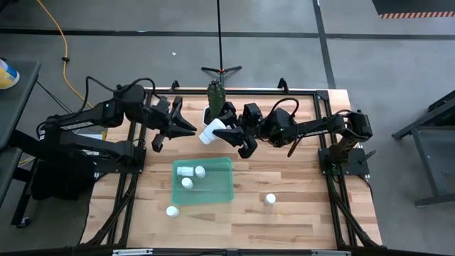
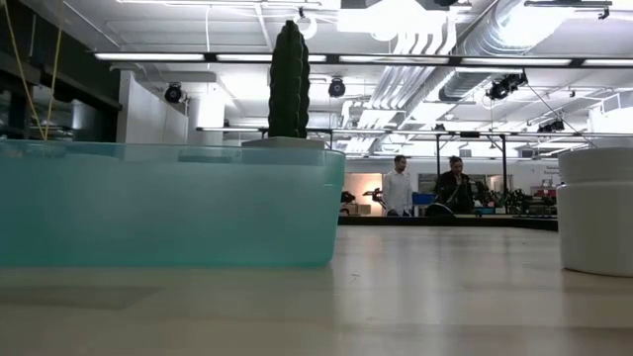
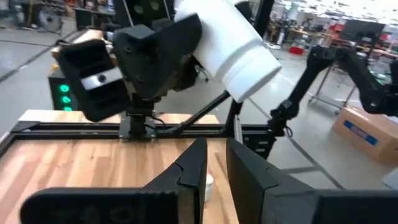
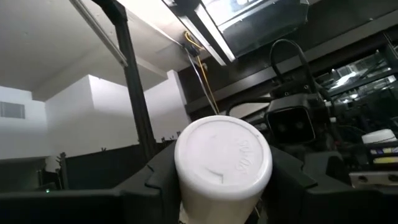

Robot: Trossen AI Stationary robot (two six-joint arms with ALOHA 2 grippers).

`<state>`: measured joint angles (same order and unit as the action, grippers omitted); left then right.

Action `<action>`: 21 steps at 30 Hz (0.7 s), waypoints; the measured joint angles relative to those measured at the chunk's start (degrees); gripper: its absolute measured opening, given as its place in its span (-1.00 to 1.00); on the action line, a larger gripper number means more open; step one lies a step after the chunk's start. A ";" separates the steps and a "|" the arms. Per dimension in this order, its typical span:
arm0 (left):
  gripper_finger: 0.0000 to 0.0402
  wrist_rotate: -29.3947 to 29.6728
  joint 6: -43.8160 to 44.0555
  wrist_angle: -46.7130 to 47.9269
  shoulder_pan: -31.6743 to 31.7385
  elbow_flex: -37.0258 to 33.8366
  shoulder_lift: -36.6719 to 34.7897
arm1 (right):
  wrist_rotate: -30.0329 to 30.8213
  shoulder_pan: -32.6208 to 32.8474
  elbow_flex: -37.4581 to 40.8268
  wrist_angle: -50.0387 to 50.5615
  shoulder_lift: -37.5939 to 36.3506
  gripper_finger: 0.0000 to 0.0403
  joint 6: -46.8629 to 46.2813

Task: Pick and place pill bottles into a basket
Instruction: Put the white pill bottle into the green bin

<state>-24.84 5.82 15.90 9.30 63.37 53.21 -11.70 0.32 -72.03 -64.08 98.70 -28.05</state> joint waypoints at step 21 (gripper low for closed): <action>0.59 2.23 6.49 -2.88 0.04 -0.02 0.20 | -0.44 -1.52 0.00 1.89 0.00 -0.22 -0.22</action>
<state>-22.61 12.31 13.02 9.34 63.35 53.41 -12.14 -1.20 -72.03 -62.19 98.70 -28.27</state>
